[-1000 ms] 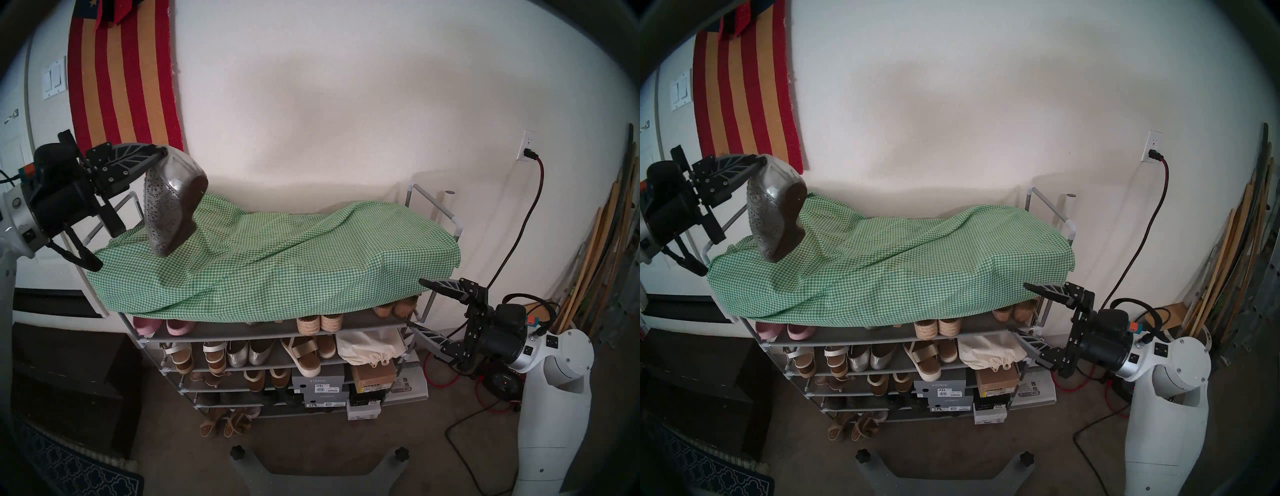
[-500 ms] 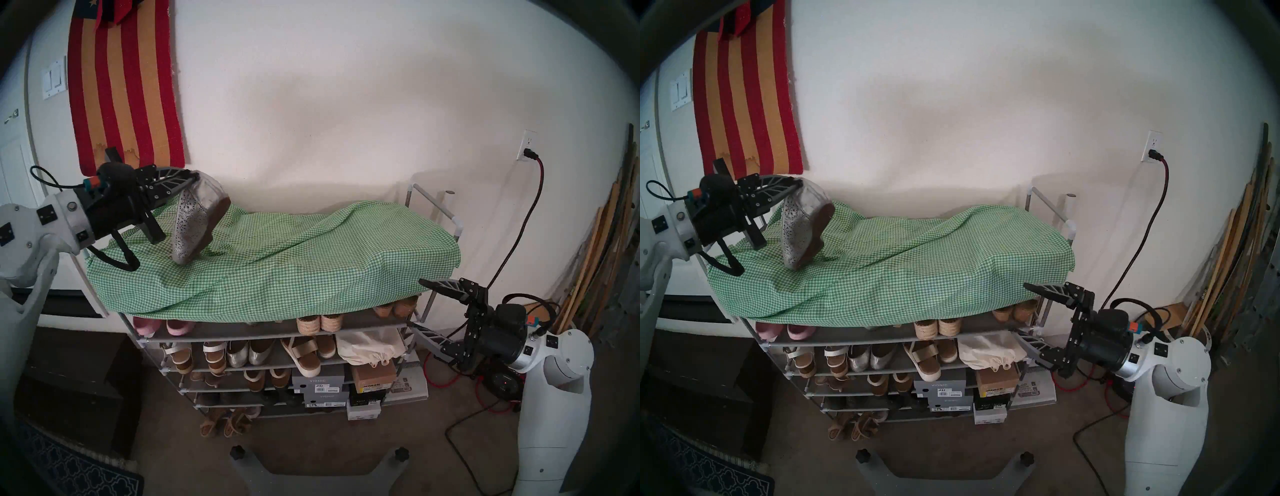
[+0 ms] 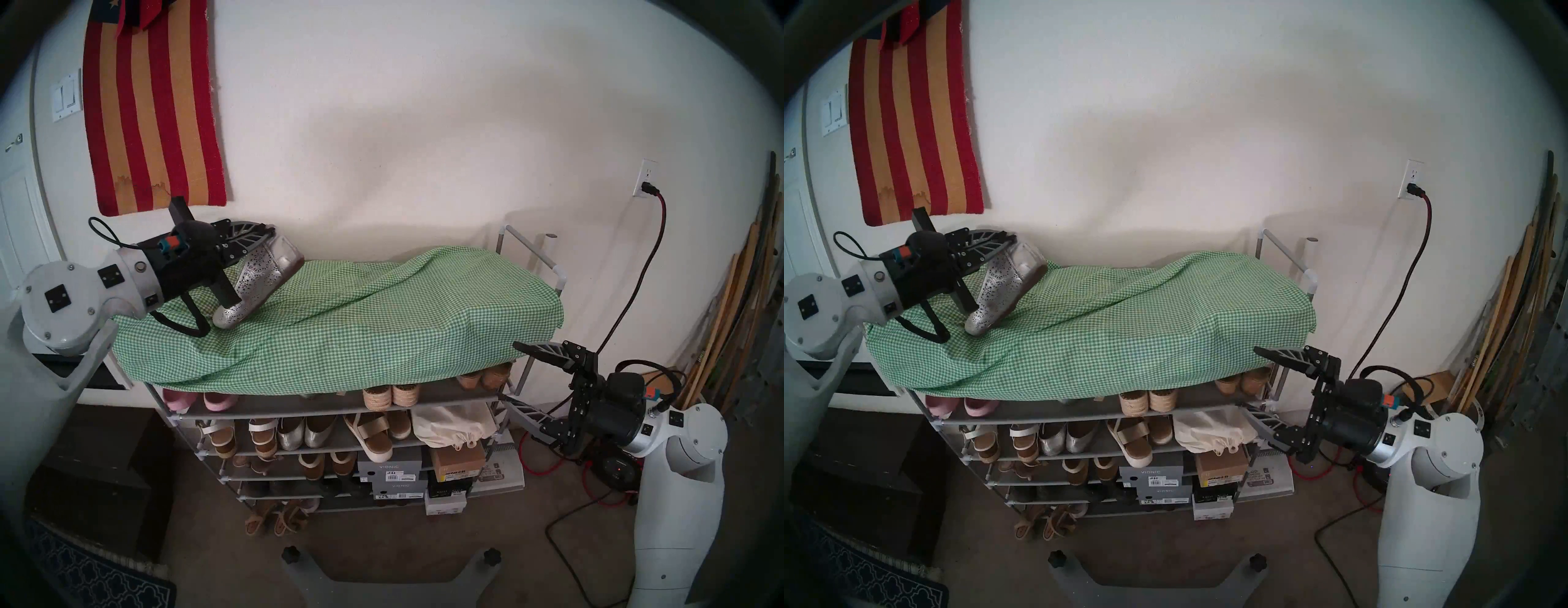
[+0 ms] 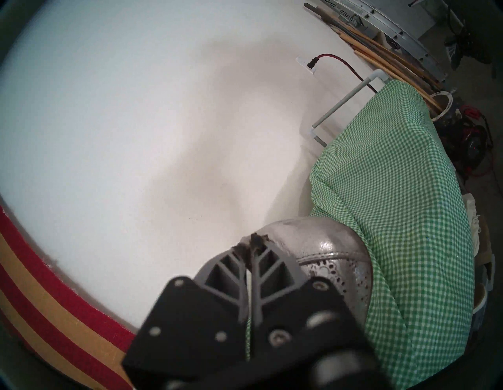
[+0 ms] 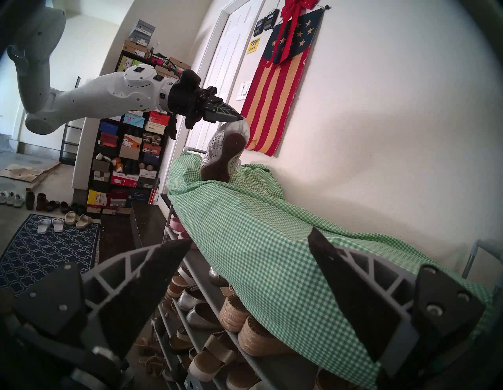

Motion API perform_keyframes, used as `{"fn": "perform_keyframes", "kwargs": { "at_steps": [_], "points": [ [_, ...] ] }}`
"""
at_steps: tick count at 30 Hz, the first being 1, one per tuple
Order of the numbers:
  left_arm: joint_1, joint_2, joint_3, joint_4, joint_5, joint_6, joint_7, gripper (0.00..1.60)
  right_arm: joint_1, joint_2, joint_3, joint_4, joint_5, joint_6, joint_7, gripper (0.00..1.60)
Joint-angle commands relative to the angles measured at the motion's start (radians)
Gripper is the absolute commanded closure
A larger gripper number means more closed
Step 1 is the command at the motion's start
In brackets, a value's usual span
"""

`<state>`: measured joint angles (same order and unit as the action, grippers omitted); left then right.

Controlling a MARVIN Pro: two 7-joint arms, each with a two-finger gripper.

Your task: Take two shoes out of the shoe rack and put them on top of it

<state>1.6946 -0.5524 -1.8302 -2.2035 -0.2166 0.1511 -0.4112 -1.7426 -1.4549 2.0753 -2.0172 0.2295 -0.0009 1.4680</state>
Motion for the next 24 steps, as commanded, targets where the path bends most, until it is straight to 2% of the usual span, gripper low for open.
{"fn": "perform_keyframes", "kwargs": {
  "at_steps": [1,10,11,12,13,14,24],
  "points": [
    [-0.068,0.006,0.1,0.019,0.04,0.016,0.061,1.6,0.0,0.001,0.001,0.0,0.0,0.0,0.0,0.0],
    [-0.154,-0.015,0.211,0.047,0.08,0.042,0.123,1.6,0.0,0.001,0.001,0.0,0.0,0.0,0.0,0.0],
    [-0.168,-0.02,0.226,0.051,0.085,0.046,0.131,1.43,0.0,0.001,0.001,0.0,0.0,0.0,0.0,0.0],
    [-0.175,-0.024,0.234,0.054,0.085,0.047,0.134,0.87,0.0,0.001,0.001,0.0,0.0,0.0,0.0,0.0],
    [-0.191,-0.031,0.251,0.058,0.092,0.051,0.142,0.08,0.0,0.001,0.001,0.0,0.0,0.0,0.0,0.0],
    [-0.201,-0.035,0.262,0.06,0.095,0.054,0.148,0.0,0.0,0.001,0.001,0.0,0.0,0.0,0.0,0.0],
    [-0.33,-0.1,0.381,0.108,0.145,0.091,0.202,0.0,0.001,0.0,0.001,0.0,0.0,0.0,0.0,0.0]
  ]
}}
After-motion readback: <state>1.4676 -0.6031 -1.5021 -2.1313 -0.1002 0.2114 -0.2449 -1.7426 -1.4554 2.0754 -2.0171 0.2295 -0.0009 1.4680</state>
